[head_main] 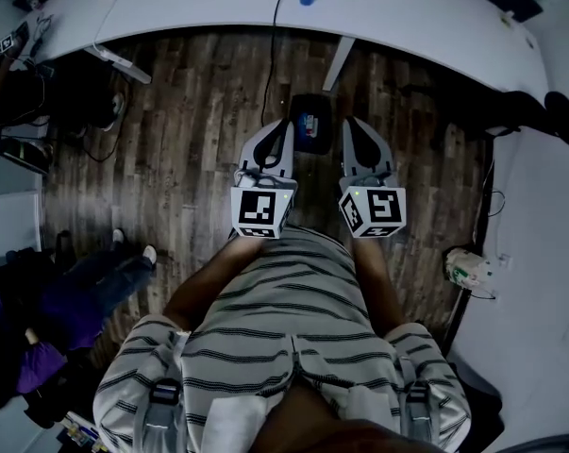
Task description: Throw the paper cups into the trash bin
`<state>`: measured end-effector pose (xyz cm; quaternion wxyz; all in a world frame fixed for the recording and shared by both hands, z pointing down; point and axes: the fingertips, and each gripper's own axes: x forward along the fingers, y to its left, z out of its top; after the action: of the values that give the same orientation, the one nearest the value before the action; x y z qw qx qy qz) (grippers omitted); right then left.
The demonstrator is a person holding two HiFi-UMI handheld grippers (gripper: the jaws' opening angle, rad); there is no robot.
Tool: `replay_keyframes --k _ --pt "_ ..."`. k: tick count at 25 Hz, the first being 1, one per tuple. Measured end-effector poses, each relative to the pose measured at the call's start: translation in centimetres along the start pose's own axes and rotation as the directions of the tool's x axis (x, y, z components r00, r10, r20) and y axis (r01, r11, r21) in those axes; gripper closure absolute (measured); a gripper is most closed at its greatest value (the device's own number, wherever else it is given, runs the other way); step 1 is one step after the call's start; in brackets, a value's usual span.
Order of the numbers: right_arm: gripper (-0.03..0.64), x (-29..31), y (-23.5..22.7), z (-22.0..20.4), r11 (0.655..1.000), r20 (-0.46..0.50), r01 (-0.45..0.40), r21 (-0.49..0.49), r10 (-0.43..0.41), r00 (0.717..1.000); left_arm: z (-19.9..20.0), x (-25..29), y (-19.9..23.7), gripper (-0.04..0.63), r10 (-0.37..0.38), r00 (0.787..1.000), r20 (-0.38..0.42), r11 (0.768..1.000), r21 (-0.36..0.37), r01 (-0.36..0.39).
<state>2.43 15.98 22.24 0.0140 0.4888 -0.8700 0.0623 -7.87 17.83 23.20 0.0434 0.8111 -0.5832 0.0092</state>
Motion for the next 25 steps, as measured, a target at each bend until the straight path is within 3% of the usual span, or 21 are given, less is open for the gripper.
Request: replay_keyframes --k 18,25 --pt "0.6 15.8 -3.9 3.3 0.992 -0.018 0.123 0.007 -0.123 0.992 2.5 14.2 10.6 0.572 -0.087 0.996 -0.031 0.996 -0.039 0.086" --pt "0.6 18.6 -5.6 2.8 0.993 -0.042 0.118 0.011 -0.118 0.992 1.2 17.5 11.0 0.572 -0.089 0.994 -0.066 0.994 -0.061 0.085"
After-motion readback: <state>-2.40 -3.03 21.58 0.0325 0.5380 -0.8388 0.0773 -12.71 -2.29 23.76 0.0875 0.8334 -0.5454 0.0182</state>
